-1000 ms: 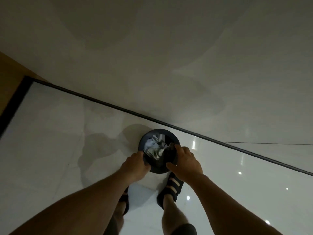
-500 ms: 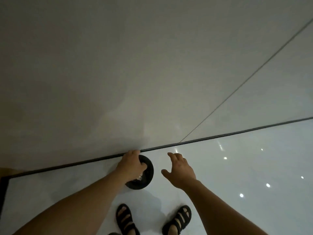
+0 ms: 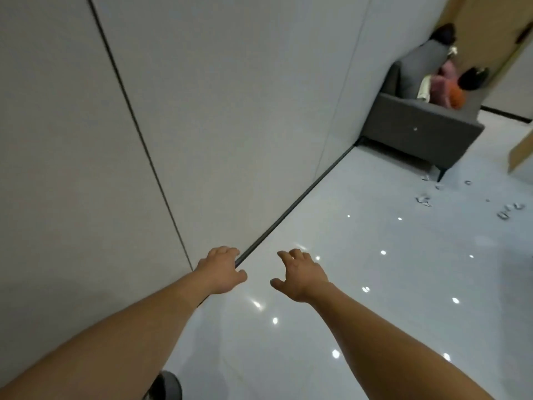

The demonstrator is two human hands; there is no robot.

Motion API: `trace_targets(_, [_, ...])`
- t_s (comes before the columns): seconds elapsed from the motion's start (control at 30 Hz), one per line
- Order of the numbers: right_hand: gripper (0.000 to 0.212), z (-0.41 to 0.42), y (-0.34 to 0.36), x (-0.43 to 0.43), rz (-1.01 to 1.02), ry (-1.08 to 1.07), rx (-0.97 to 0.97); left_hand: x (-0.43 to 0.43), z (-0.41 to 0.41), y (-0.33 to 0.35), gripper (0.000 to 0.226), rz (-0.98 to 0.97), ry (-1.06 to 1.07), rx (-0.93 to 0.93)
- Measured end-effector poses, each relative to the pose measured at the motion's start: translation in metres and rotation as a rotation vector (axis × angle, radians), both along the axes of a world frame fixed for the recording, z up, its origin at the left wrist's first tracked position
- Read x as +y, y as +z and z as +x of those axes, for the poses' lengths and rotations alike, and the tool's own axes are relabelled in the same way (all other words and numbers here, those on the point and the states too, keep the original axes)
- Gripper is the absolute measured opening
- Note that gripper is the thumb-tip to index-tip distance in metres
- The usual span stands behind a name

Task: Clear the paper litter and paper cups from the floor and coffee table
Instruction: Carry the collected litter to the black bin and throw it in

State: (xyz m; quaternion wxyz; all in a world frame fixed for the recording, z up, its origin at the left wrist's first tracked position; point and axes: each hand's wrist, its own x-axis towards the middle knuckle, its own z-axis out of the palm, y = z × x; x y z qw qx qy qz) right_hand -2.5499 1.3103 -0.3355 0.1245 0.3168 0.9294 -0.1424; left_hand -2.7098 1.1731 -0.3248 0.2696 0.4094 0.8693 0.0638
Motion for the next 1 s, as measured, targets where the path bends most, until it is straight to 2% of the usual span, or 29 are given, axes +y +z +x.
trace_targets(0.23, [0.074,0.097,0.031,0.109,0.083,-0.228,0.002,0.152,0.076,0.029,0.07,0.023,-0.268,0.103])
trace_targets(0.4, [0.074,0.137,0.031,0.168,0.067,-0.369,0.01,0.232,0.104,0.034,0.069,0.021,-0.399,0.114])
trace_targets(1.0, [0.076,0.175,0.041,0.466,0.074,-0.752,0.024,0.602,0.123,0.043,0.067,0.08,-0.683,0.082])
